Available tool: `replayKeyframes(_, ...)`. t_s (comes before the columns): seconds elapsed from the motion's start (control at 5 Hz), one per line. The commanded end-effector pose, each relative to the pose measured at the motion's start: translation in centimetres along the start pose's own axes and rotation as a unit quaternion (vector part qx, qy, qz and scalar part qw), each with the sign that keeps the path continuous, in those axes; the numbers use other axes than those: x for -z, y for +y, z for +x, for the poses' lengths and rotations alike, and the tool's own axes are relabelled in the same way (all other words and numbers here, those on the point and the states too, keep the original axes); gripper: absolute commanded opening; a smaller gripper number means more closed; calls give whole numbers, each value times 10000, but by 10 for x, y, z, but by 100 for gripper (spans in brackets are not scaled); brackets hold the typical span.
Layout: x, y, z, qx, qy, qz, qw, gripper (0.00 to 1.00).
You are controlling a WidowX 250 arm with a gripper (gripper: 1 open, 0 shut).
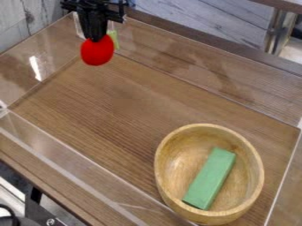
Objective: Move the red fruit to the left
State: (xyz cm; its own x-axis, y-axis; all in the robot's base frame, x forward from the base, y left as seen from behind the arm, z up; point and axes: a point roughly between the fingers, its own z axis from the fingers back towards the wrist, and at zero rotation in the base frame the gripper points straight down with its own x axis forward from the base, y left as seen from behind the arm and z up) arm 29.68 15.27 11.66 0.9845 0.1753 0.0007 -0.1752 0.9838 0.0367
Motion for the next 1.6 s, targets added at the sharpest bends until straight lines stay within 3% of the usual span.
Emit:
replayKeyframes(0.0,-15,20,19,-108,-266,179,9994,0)
replayKeyframes(0.4,2,27,30,-232,-214,306,9990,0)
replayKeyframes(0.8,9,52,44,-373,-119,343,9986,0)
replayKeyframes(1.4,25,40,25,303,-67,236,9992,0)
